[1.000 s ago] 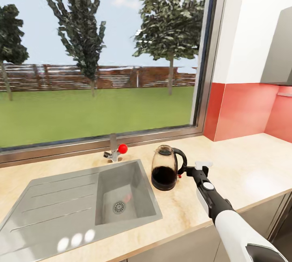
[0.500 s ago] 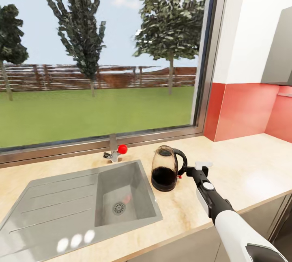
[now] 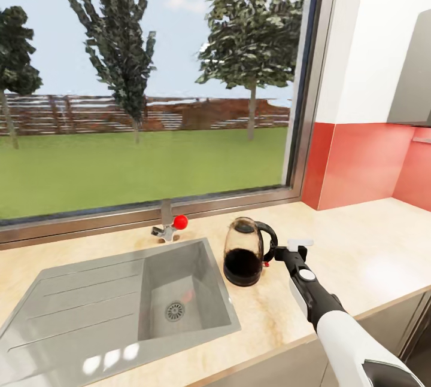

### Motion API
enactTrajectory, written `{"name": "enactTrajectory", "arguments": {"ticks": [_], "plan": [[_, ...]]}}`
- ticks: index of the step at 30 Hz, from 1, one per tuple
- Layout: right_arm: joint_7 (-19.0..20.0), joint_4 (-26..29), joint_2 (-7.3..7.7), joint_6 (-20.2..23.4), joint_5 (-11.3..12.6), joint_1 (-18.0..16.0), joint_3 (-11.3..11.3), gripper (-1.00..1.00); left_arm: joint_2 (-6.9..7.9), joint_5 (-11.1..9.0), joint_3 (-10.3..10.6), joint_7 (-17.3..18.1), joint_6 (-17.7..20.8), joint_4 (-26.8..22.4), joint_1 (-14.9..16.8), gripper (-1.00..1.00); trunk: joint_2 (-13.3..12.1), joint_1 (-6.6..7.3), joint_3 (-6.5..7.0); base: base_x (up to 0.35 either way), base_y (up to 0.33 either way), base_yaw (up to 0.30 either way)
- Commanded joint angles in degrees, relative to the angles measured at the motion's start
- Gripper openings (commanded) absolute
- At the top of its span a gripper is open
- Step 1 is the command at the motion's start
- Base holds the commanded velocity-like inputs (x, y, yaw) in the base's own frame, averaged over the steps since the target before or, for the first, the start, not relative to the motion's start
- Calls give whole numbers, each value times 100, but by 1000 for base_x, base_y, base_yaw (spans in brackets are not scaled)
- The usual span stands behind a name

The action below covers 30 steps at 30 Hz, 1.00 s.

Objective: Set up a coffee station on the kitchen countertop: keep the coffee maker on the countertop, move the bottle of coffee from the kitchen shelf to the counter next to the coffee maker, place a paper coffee filter on top of the coffee maker, put the saucer next to the coffee maker with the coffee cup on the saucer, and place the electric kettle next to the coffee maker.

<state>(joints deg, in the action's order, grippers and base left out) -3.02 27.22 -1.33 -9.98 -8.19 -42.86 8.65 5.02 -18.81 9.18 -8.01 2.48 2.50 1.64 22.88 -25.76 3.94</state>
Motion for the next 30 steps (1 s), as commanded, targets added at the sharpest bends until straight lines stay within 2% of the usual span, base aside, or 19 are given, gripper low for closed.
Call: {"name": "enactTrajectory", "arguments": {"ticks": [1,30], "plan": [[-5,-6,-7,-20,-60,-3,37,100,-1,-44,49,-8,15,5,3,100,4,-2,-2,1,0,0],[-5,-15,-7,-17,-60,-3,36,100,2,-70,49,-8,15,5,3,100,4,-2,-2,31,15,0]]}}
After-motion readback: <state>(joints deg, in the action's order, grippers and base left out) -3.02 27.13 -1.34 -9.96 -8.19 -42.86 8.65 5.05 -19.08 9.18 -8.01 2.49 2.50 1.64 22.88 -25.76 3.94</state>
